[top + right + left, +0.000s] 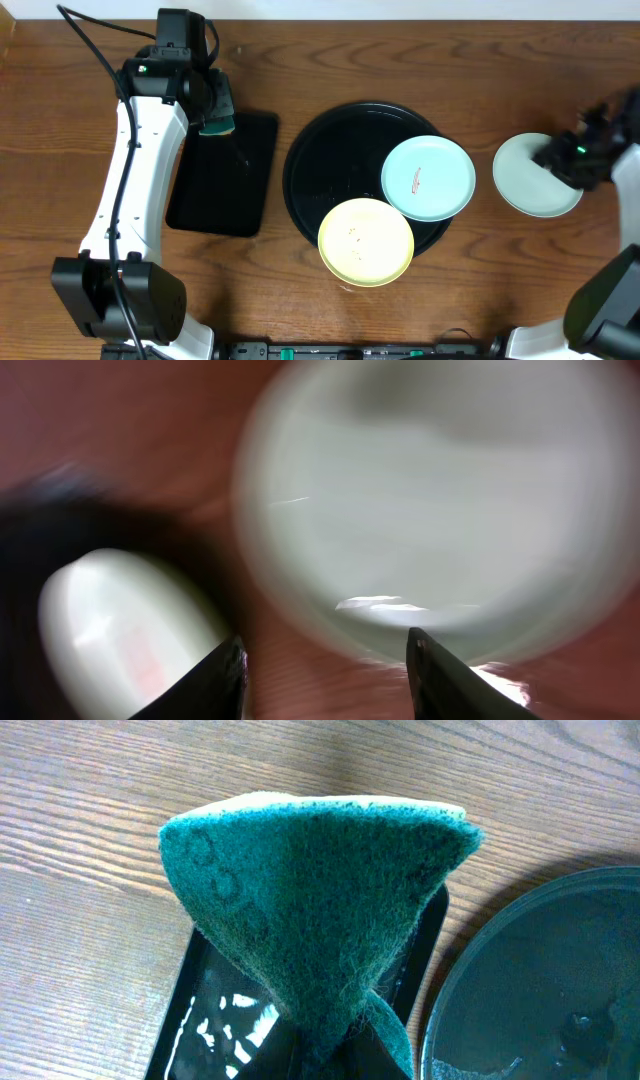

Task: Clean dirty plates on tray and stack at the side

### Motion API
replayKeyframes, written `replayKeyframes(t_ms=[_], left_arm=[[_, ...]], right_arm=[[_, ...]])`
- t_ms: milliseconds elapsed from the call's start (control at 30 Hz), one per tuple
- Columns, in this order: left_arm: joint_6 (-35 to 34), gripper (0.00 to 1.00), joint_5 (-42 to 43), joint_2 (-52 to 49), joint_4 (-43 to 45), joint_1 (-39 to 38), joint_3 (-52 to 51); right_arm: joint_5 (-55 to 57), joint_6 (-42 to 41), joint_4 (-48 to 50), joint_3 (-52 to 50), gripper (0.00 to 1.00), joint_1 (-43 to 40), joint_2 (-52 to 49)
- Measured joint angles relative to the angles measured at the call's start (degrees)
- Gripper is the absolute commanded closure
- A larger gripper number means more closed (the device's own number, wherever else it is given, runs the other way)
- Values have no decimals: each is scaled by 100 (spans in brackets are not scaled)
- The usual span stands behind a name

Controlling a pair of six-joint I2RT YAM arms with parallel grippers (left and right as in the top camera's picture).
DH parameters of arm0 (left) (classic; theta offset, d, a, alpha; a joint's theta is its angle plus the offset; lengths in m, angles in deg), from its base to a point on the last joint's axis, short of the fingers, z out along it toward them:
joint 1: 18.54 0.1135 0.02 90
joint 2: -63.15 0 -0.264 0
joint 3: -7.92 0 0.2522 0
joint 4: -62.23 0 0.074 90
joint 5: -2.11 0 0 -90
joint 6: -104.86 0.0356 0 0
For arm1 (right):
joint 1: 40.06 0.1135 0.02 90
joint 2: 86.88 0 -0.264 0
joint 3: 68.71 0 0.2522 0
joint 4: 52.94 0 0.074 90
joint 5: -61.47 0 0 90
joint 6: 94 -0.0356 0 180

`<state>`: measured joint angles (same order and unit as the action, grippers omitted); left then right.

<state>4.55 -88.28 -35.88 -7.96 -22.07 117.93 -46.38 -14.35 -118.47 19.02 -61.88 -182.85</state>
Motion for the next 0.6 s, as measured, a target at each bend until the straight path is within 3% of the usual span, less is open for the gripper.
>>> replayKeyframes(t_ms=[200, 333, 600], left_arm=[[0, 92, 0, 0, 0, 0, 0], [0, 93, 0, 0, 2, 0, 0], [-2, 92, 0, 0, 2, 0, 0]], right_arm=[[-662, 234, -295, -74, 52, 1513, 22], [-616, 348, -413, -400, 56, 2736, 22], [-160, 358, -435, -1023, 60, 4199, 22]])
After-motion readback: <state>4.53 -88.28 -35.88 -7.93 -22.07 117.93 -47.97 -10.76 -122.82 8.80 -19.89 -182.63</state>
